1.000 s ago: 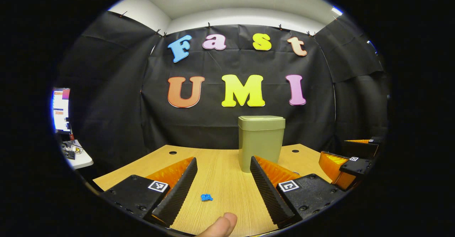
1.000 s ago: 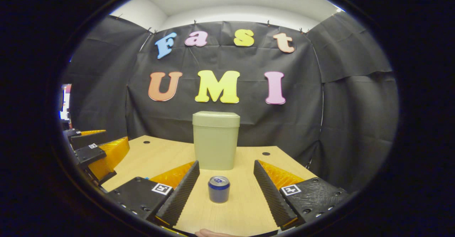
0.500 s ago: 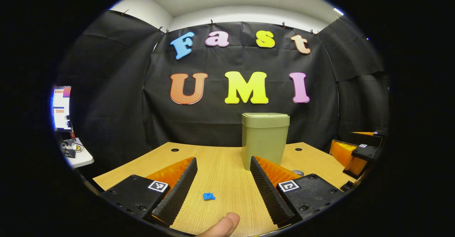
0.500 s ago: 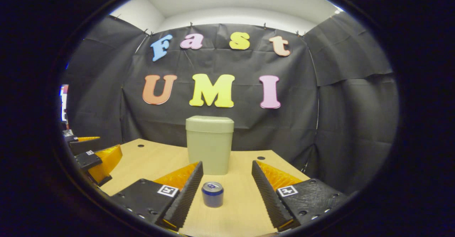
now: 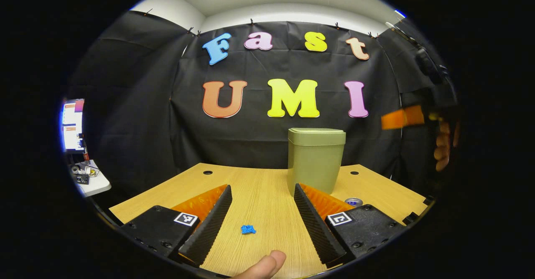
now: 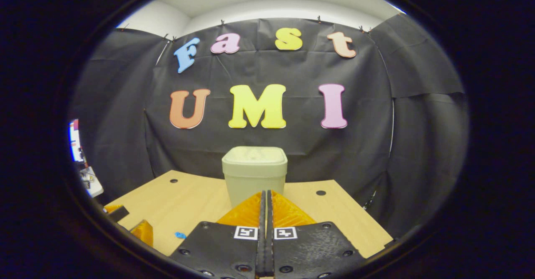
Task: Press the lid of the desktop garbage bin to open it, pick up the crumpled paper on the desktop and throw it into the bin, then pick up the pop can on the desktop and drop it into the bin, and finally close the garbage bin lid.
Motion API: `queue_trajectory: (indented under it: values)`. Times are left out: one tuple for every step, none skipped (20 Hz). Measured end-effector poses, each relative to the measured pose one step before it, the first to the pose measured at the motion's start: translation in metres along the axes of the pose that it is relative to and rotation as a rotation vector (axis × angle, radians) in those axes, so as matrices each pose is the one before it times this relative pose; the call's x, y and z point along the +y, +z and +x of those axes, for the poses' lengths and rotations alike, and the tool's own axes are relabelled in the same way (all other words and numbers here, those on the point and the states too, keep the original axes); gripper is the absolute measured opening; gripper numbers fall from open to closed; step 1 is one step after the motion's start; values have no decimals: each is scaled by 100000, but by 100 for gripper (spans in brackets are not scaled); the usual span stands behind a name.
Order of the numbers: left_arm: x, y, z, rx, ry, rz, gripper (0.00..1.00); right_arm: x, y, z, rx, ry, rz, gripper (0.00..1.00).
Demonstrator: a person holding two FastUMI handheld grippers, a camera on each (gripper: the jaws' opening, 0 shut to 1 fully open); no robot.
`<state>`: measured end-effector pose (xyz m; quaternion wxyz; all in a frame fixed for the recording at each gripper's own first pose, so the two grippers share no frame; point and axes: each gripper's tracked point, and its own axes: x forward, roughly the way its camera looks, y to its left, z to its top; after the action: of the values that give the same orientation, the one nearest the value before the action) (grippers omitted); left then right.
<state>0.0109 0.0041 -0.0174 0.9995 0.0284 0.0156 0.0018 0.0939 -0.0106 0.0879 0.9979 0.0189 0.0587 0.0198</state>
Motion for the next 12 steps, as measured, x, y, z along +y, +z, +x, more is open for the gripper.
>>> queue_trajectory:
  values:
    - [33,-28,31,288,109,-393,97,528,1606,1535,-115,2351,788,0]
    - [-51,-78,-55,256,-126,-488,97,577,1208,1775,416,2357,1274,0]
    - [-173,-81,43,82,-587,-510,97,198,1068,1925,319,1105,1020,0]
    - [-56,118,50,82,-473,-299,97,382,809,1972,223,1346,635,0]
    - [75,105,-84,-113,-144,4,97,406,443,2108,780,786,-1192,0]
    - [157,161,8,-392,95,0,97,72,6,1910,1269,-222,-1188,0]
    - [198,238,-98,-601,102,-180,97,582,153,1874,906,997,-1241,3]
    - [158,152,-26,-390,180,-403,96,388,-444,1713,1842,431,-1842,0]
    - [158,-3,70,-175,159,-421,96,340,-349,1523,2030,-212,-837,0]
    - [358,99,62,-312,244,-478,97,548,-629,1360,2608,471,-1522,0]
    - [329,48,23,-106,561,-359,97,418,-483,1245,2140,-347,-830,0]
    - [450,3,112,50,1074,-336,97,301,-414,960,1717,-522,-451,0]
